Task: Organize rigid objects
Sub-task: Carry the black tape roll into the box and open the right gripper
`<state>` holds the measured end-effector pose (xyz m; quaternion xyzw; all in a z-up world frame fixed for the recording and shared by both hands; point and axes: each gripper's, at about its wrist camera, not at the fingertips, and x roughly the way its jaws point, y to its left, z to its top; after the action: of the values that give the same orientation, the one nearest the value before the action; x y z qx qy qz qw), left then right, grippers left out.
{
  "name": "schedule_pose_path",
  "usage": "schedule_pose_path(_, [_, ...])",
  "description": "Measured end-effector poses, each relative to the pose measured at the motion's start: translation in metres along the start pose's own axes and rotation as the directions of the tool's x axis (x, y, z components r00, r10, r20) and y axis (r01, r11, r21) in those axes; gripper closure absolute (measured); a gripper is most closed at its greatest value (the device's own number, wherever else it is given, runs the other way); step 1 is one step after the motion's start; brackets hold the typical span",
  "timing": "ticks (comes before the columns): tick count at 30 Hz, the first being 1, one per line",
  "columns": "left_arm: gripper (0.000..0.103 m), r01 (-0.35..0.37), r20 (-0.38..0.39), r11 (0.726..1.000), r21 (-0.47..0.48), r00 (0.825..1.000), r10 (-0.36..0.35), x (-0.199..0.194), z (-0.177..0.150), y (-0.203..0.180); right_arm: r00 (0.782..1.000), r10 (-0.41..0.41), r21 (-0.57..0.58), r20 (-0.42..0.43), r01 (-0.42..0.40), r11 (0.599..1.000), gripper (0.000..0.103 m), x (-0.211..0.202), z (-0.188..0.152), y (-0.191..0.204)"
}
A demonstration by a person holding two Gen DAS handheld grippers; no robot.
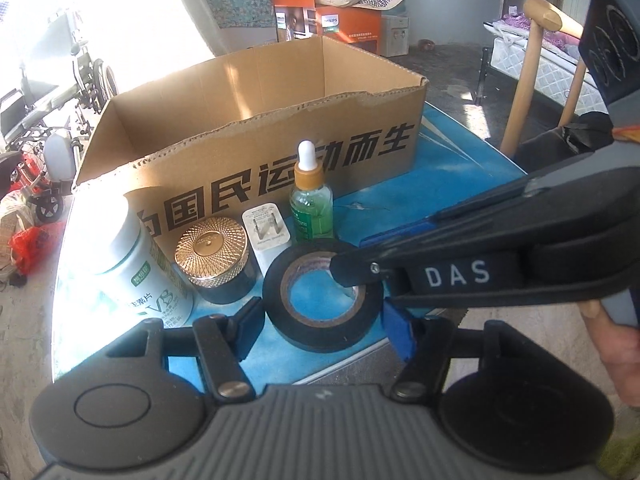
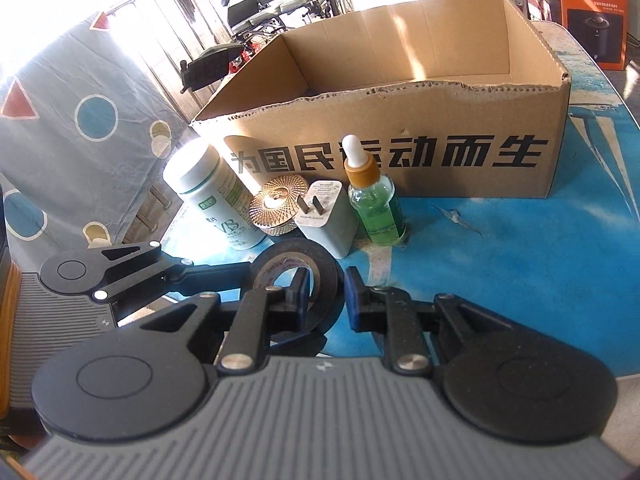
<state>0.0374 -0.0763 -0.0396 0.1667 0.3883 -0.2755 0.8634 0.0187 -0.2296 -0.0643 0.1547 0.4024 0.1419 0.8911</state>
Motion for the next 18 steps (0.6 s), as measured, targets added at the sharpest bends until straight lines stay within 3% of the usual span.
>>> schedule_pose_path(10, [0.038, -0.079, 0.149, 0.996, 0.034, 0.986, 0.073, -0.050, 0.032, -0.008, 0.987, 0.017, -0.093, 0.160, -0.002, 0.996, 0.086, -0.057, 0.029, 0.023])
schedule_pose_path(18, [0.038, -0.130, 0.209, 0.991, 0.034, 0.971, 0.120, -0.066, 0.096, 0.005, 0.971, 0.039, -0.215, 0.235, 0.013, 0.977, 0.085, -0.090, 0.095, 0.034])
